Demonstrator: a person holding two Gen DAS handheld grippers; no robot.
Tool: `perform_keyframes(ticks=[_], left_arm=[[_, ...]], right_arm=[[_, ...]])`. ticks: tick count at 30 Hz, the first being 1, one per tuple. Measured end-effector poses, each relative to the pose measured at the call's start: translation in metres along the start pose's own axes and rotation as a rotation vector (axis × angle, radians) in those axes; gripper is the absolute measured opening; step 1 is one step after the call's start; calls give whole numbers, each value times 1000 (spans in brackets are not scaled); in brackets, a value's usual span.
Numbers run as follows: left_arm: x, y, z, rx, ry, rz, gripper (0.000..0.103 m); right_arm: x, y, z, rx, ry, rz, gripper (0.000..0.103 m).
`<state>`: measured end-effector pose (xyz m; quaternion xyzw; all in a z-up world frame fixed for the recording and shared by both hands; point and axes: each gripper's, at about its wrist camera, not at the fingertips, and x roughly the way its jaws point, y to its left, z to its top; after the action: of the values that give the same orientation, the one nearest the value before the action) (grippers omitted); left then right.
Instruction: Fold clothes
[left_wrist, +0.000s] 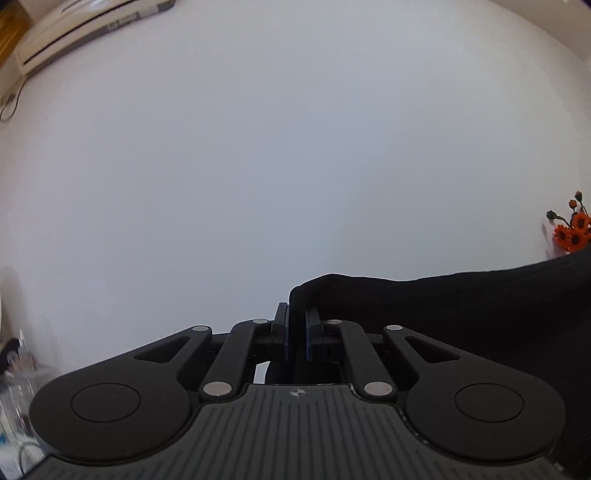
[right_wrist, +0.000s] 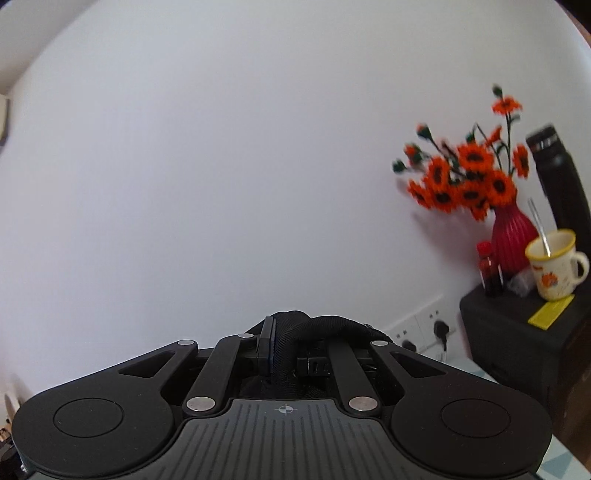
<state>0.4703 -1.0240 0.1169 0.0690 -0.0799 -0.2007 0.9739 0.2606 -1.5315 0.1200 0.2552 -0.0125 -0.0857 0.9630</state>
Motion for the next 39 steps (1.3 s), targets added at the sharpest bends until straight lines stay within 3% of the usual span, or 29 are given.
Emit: perform_keyframes(ticks=[3,8,13,17,22,27,33,39], left_arm=[[-12,10,15,-7,-13,-25,9],[9,-3,-4,-105,152,-69,9],[59,-32,-50,-156,326,-70,9],[128,-59,-84,-149,397,-42,9],[222,-107,-122,-60,470,-30,9],[301,-165,-177,104,558,-19,10],[354,-219,-239,258,663,-6,11],[375,-236,-266,279,742,14,12]], right_arm=[[-38,22,13,-21,-17,12,7],[-49,25,12,-38,25,-71,7],[2,-18,-13,27,116,-159,7],[62,-54,-29,50,193,-202,7],[148,-100,-46,50,241,-258,7],[232,-156,-73,60,294,-323,7],[321,-220,-127,28,459,-455,7],[364,-249,-167,-9,532,-487,7]])
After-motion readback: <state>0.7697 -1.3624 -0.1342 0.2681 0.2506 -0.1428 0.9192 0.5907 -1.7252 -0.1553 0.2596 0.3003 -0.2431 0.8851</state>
